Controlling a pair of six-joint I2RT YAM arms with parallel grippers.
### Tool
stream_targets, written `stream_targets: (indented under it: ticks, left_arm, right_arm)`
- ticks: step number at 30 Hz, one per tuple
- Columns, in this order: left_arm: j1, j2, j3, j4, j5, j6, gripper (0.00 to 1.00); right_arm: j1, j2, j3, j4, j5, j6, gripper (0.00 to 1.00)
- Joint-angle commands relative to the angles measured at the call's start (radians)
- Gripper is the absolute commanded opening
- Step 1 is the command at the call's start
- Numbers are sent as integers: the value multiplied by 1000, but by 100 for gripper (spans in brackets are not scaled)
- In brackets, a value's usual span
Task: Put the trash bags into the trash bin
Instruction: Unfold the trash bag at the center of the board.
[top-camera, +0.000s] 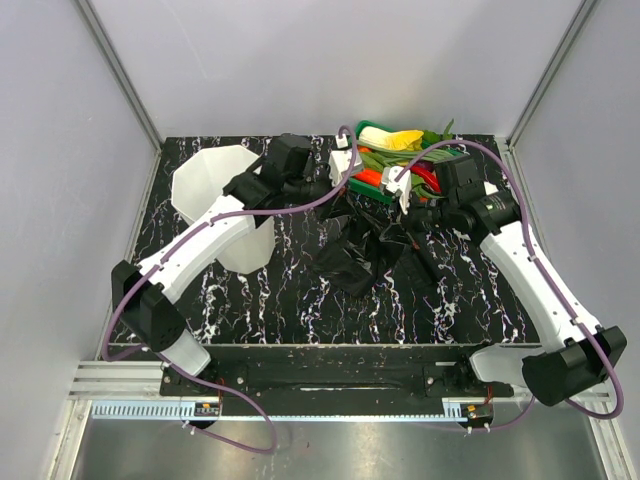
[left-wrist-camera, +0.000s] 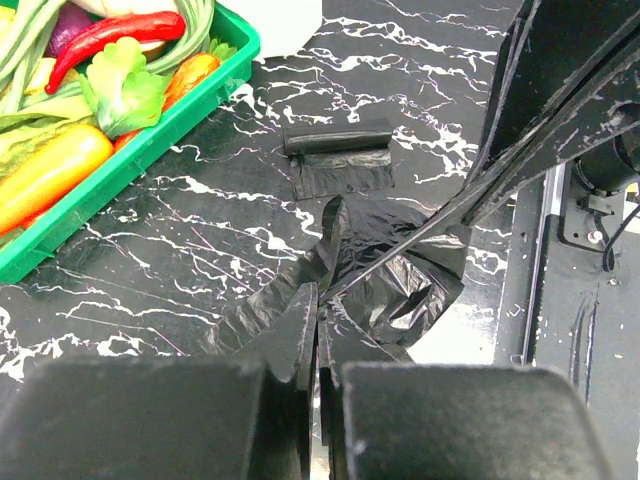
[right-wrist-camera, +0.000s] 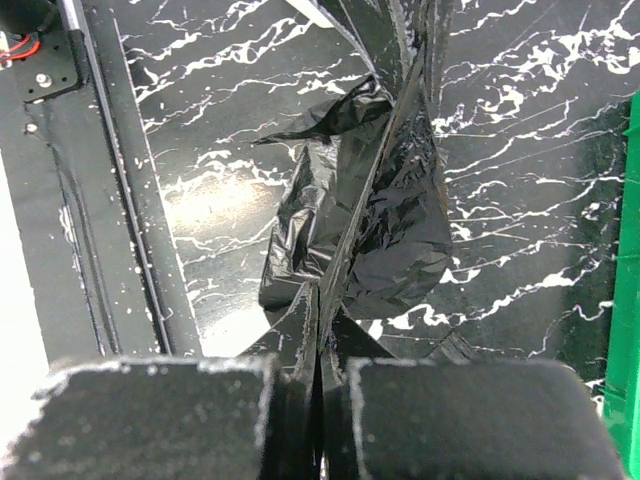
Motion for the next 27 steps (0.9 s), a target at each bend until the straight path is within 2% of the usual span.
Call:
stream_targets:
  ticks: [1,14,22,27]
  left_arm:
    - [63,-54,-11,91,-74,-25,0]
    - [68,-41,-15,119,-107,-36,0]
    - [62,-39,-43,154,-184,37,0]
    - [54,-54,-86,180,-186,119,0]
  right_arm:
    - [1,-48,-21,-61,55,-12,0]
    - [3,-76,-95,55,289,-12,0]
    - [39,-59,-124,146,464,-63,0]
    - [44,-35,-121,227,576,-54,0]
